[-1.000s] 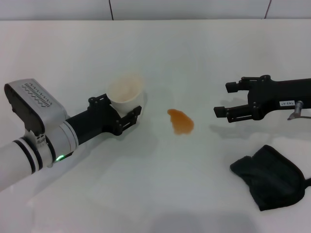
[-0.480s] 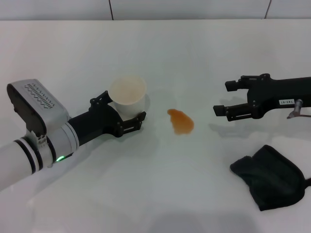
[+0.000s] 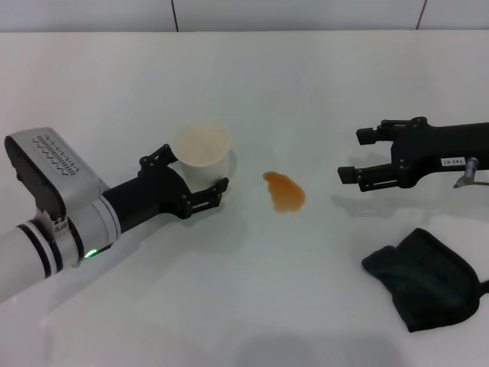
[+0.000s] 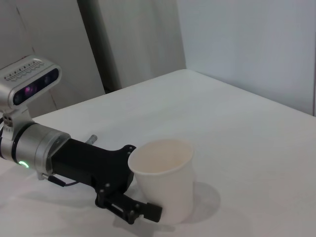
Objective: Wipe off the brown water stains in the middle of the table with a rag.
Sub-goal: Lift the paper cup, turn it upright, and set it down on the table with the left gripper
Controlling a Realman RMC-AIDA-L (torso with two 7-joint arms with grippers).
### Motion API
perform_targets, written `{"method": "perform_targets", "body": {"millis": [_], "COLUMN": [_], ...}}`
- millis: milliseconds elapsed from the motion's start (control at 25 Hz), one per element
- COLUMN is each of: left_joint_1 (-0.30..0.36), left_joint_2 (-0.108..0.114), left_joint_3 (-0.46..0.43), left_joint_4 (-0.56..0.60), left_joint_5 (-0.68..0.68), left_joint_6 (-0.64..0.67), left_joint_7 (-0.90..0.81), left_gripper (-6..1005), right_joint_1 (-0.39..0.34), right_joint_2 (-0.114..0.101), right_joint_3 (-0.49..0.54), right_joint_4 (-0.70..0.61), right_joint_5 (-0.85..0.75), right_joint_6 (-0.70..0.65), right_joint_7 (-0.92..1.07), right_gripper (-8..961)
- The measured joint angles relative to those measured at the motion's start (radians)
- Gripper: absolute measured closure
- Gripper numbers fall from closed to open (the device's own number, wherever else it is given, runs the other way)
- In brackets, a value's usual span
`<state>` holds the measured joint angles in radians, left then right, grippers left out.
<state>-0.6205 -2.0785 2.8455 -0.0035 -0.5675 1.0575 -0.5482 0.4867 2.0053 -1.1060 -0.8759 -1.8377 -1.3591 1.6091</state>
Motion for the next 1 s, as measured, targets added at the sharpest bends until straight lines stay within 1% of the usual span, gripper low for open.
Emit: {"method": "perform_targets", "body": {"millis": [600,1000], "left_joint_1": [0.029,0.067], "left_joint_2": [-0.001,0.0], "left_joint_3": [0.0,-0.002], "left_joint_4": [0.0,-0.032], "left_joint_5": [0.027,0.019], "left_joint_6": [0.021,0.125], "left_joint_7": [-0.019,-0.02], "left_gripper": [108,109], "right_joint_1": [-0.005,-0.017], "right_joint_2": [0.0,-0.003], "right_joint_3": [0.002,0.003], "right_joint_4": [0.0,-0.002], "right_joint_5": [0.0,0.0], "right_joint_6": [0.0,0.0], "right_joint_7": [0.0,0.001], "right_gripper": [83,83]}}
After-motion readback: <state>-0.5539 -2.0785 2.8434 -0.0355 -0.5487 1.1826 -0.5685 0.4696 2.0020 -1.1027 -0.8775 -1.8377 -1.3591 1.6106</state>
